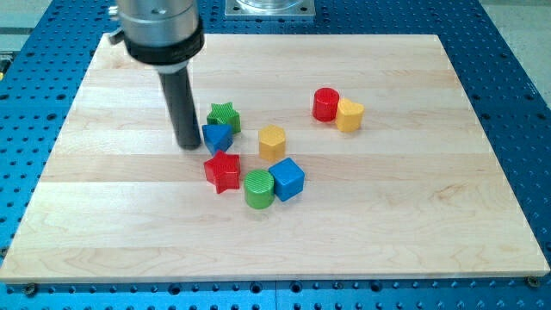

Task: Push the star into the hexagon

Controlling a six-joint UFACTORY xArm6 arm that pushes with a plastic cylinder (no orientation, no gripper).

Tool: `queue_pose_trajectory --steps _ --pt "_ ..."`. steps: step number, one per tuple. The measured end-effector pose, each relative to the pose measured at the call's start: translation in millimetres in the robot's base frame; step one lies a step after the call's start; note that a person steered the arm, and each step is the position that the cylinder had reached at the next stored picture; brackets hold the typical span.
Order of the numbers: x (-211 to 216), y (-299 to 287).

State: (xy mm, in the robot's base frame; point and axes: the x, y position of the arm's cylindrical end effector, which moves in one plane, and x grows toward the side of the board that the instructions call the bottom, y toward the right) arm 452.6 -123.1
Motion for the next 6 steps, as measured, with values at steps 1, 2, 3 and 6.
queue_pose_trajectory --steps 1,2,3,6 --pt "10.9 -9.8" --pt "37.1 -20.1" --pt "67.7 4.9" --pt "52.9 78.1"
